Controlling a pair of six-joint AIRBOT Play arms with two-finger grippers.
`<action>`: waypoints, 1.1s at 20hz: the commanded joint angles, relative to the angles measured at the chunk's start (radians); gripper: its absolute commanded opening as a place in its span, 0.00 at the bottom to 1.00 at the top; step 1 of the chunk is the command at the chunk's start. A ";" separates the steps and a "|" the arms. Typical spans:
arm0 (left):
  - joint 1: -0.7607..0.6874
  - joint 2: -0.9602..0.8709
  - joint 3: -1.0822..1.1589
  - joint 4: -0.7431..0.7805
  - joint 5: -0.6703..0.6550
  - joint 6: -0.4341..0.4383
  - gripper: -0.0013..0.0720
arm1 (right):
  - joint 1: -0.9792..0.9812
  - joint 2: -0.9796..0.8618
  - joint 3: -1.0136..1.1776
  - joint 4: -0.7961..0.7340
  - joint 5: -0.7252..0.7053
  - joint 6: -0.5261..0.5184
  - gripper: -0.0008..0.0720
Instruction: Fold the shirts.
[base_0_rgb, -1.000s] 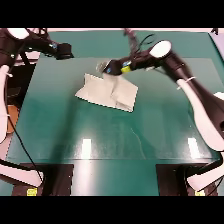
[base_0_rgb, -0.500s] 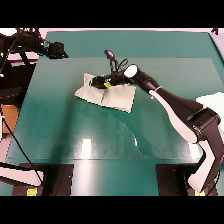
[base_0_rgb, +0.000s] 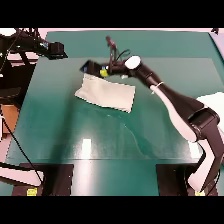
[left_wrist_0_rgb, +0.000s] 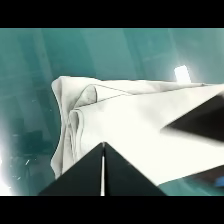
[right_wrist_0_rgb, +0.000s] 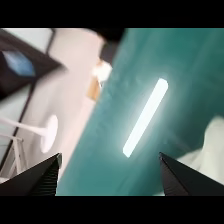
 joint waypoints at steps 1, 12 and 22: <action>0.001 0.000 0.000 0.001 -0.003 0.000 0.06 | -0.117 0.097 0.050 -0.019 0.152 -0.017 0.99; 0.001 0.000 0.000 0.028 -0.014 0.022 0.06 | -0.509 0.521 -0.972 -0.232 0.148 -0.013 0.98; 0.001 -0.001 0.000 0.028 -0.019 0.022 0.06 | -0.350 0.229 -0.918 0.072 0.093 -0.254 0.98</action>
